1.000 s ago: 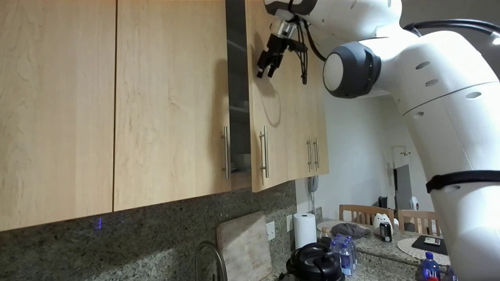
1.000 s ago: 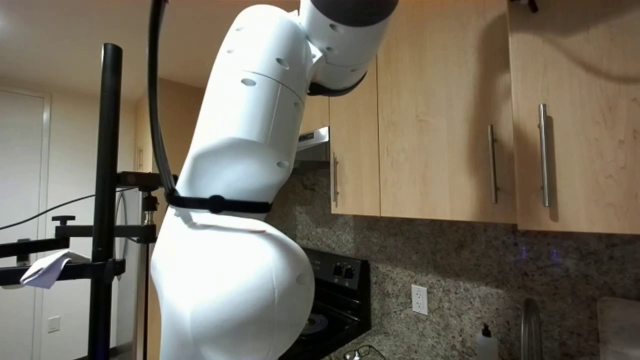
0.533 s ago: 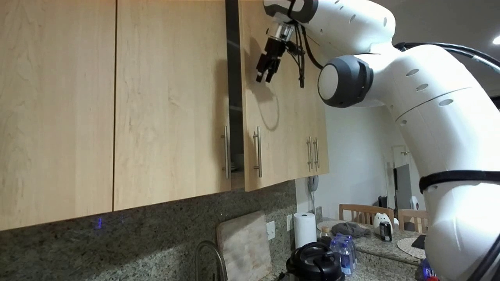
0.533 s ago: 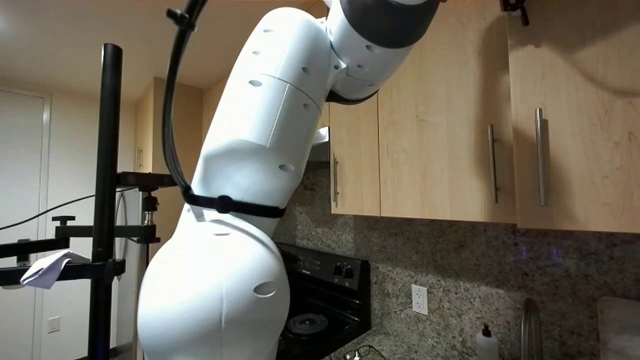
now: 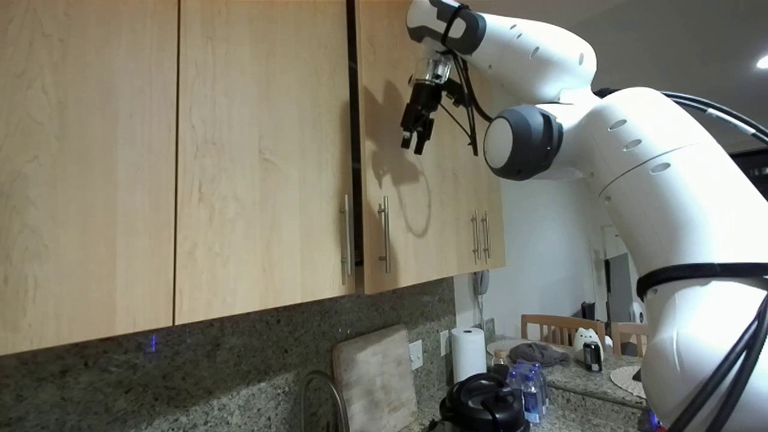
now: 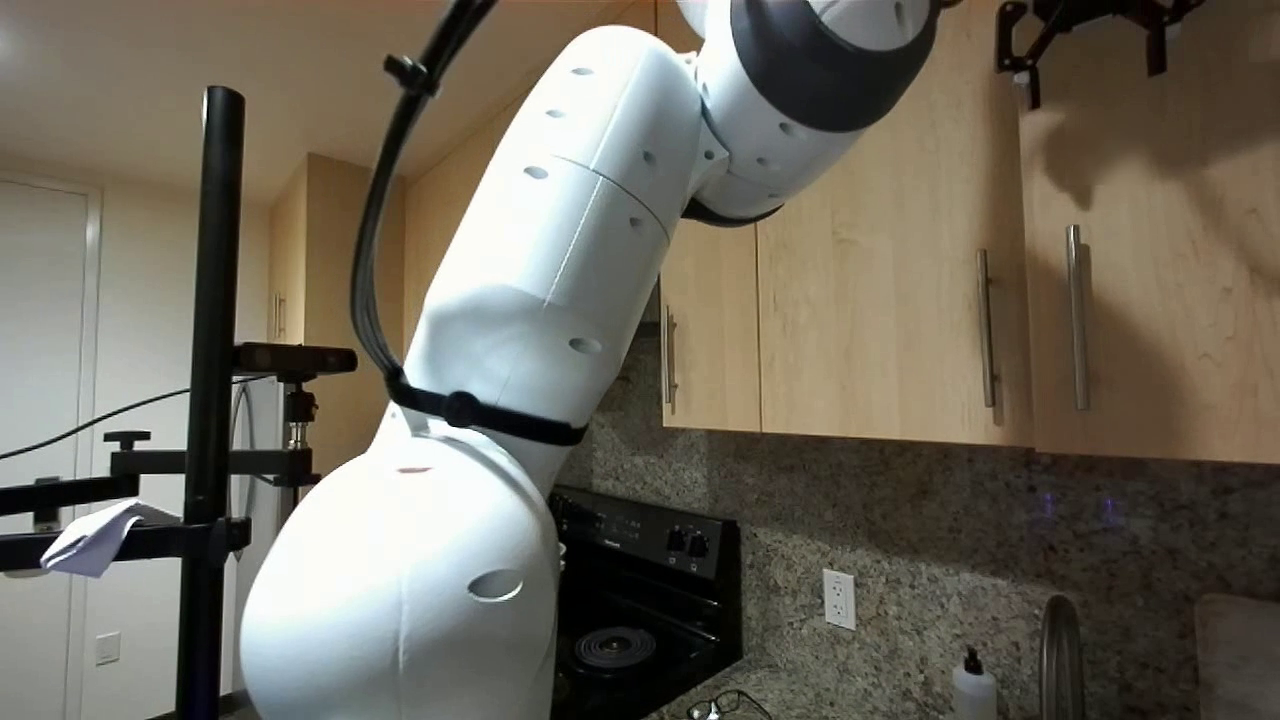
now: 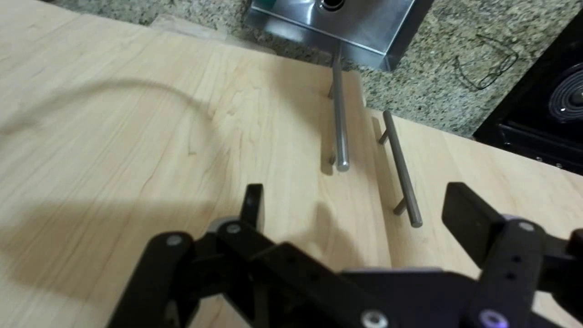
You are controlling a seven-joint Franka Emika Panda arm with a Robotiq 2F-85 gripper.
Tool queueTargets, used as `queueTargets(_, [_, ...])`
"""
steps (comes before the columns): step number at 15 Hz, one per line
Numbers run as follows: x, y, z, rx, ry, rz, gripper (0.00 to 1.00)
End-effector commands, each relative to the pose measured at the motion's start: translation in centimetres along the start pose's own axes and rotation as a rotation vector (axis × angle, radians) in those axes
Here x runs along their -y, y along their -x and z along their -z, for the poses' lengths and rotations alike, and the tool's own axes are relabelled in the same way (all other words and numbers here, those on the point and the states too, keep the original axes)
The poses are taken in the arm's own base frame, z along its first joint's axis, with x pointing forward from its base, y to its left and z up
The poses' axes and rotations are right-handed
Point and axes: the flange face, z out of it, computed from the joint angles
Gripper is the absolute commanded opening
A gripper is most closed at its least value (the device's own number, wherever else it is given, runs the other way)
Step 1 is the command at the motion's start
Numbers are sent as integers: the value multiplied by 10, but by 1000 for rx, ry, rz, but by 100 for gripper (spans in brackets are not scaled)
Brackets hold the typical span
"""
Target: Close the open upper cabinet door
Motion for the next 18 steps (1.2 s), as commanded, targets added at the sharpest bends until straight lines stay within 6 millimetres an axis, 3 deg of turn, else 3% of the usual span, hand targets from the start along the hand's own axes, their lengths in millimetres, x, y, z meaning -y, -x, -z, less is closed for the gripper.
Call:
queueTargets(1, [3,4,-16,66,-77,-64,100])
queueTargets(15, [0,26,-9,139,-84,-343,100])
queueTargets(18, [-2,24,-12,126,-63,-323,100])
